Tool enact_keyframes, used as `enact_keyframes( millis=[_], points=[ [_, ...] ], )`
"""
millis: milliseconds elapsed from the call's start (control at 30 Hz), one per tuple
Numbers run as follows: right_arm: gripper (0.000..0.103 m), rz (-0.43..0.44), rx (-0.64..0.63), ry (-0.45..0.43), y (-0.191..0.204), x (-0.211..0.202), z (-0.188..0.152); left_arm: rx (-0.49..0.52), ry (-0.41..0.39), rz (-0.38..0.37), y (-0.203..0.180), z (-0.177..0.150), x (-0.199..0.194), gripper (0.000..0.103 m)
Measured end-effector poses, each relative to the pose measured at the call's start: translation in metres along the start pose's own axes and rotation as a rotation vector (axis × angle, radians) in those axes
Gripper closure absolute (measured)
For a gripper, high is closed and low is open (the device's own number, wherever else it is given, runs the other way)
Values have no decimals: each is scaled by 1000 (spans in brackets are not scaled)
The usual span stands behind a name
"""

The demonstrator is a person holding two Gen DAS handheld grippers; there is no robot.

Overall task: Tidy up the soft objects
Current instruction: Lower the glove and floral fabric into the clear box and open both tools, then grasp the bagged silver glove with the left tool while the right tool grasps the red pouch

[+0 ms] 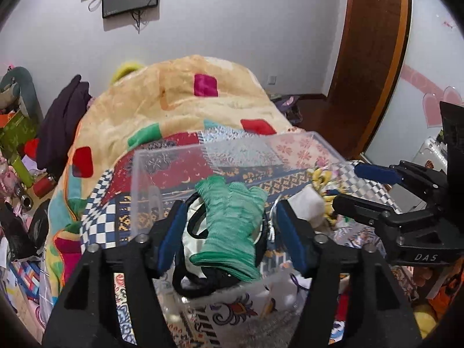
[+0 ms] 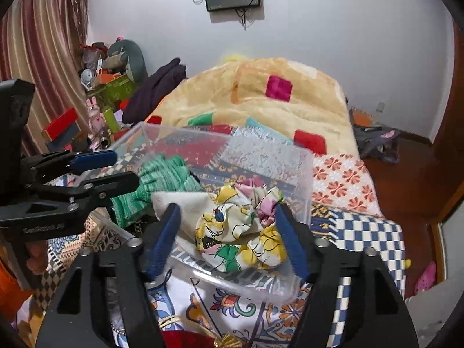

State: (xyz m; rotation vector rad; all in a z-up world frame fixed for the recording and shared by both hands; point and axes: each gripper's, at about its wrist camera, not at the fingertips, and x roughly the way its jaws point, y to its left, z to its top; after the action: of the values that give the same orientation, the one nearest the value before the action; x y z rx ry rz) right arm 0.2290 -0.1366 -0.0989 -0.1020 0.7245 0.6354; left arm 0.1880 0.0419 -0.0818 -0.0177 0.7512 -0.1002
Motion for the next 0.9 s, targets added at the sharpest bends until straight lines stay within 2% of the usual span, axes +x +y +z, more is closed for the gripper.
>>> enact_keyframes(
  millis=[100, 200, 267, 300, 367, 567, 900],
  points=[
    [21, -4, -1, -41, 4, -18, 4, 1, -43, 8, -3, -1, -22, 22],
    [19, 5, 7, -82, 6, -40, 7, 1, -82, 12, -6, -3, -43, 10],
    [16, 11, 11, -97, 7, -50, 6, 3, -100, 14, -8, -6, -54, 6],
    [11, 12, 14, -102, 7, -54, 5, 4, -105, 14, -9, -8, -59, 4],
    [4, 11, 22, -117, 7, -64, 1, 8, -109, 12, -11, -13, -66, 3],
    [3, 5, 28, -89, 6, -71, -19, 7, -59, 5, -15, -43, -69, 3],
    [4, -3, 72, 104, 1, -29, -74, -17, 58, 14, -16, -94, -41, 3]
  ],
)
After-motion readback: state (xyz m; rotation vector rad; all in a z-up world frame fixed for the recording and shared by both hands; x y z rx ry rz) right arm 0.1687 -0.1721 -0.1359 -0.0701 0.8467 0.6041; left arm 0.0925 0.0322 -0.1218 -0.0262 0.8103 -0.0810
